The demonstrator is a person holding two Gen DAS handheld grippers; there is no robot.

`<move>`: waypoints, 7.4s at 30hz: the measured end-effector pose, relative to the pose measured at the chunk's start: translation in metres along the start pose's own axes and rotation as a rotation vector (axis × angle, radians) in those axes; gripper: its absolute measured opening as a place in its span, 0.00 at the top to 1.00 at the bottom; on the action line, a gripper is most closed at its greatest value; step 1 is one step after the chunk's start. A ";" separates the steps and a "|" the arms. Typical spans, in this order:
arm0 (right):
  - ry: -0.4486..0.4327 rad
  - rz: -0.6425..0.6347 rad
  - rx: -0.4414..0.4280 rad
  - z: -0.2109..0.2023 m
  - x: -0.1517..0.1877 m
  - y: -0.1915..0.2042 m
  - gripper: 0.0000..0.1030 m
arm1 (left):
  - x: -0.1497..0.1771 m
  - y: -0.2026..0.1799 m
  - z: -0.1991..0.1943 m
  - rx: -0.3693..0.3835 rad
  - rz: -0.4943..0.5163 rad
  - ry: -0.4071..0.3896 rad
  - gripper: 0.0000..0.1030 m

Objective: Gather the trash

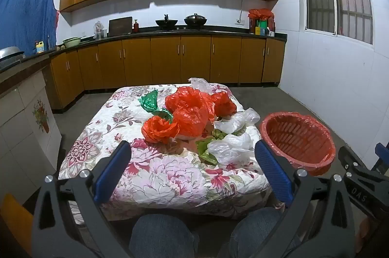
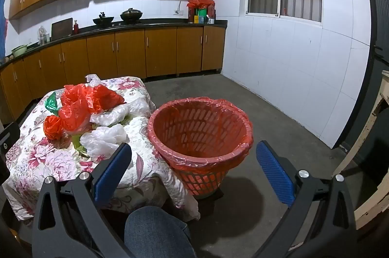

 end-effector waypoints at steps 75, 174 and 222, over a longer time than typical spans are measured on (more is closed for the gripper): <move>0.010 0.011 -0.006 0.004 0.004 -0.003 0.02 | 0.001 0.000 0.000 -0.003 0.007 0.008 0.04; 0.285 -0.153 -0.415 0.178 0.042 0.188 0.77 | 0.024 0.098 0.252 0.053 -0.161 0.317 0.63; 0.162 0.089 -0.155 0.178 -0.041 -0.046 0.79 | -0.049 -0.184 0.197 0.559 0.056 0.270 0.64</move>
Point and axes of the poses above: each gripper's, at about its wrist camera, not at the fingertips, and z roughly the way its jaws point, y to its left, x to its underside, the point moved 8 cm from there along z, roughly the way its jaws point, and after that the axes turned 1 degree about z, right-handed, at the moved point
